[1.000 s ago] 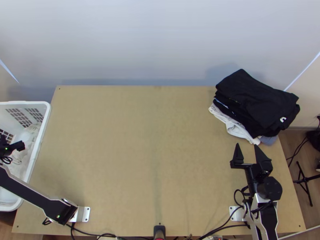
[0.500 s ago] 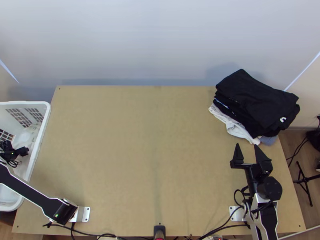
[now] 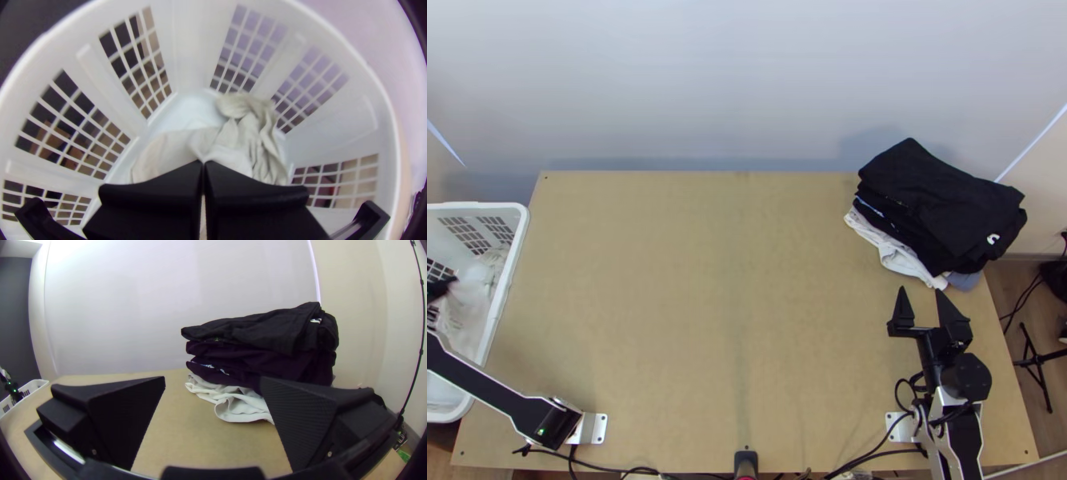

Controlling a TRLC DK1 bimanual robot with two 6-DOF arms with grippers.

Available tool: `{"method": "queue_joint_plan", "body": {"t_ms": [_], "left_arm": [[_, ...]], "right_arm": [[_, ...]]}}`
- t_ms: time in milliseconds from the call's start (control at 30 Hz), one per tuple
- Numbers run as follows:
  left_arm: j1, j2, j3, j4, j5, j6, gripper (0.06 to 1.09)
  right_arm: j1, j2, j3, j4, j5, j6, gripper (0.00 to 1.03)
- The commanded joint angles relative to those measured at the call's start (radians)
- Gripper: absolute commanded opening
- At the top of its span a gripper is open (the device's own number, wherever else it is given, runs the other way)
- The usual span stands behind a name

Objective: Fold the t-shirt

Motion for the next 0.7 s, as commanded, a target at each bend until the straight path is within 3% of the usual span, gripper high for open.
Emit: {"method": "queue_joint_plan", "body": {"t_ms": [0, 267, 533, 667], "left_arm": [[-0.011, -0.309, 0.026, -0.128, 0.132, -0.130, 0.09], [-0.063, -0.671, 0.026, -0.243, 0.259, -0.241, 0.09], [-0.146, -0.992, -0.050, -0.430, 0.382, -0.232, 0.09], [-0.246, -1.171, -0.128, -0.541, 0.400, -0.182, 0.09]], "right_arm": [[0.000, 0.000, 0.000, 0.000, 0.000, 0.000, 0.99], [0.000, 0.000, 0.000, 0.000, 0.000, 0.000, 0.99], [0.000, 0.000, 0.000, 0.000, 0.000, 0.000, 0.99], [0.000, 0.000, 0.000, 0.000, 0.000, 0.000, 0.99]]}}
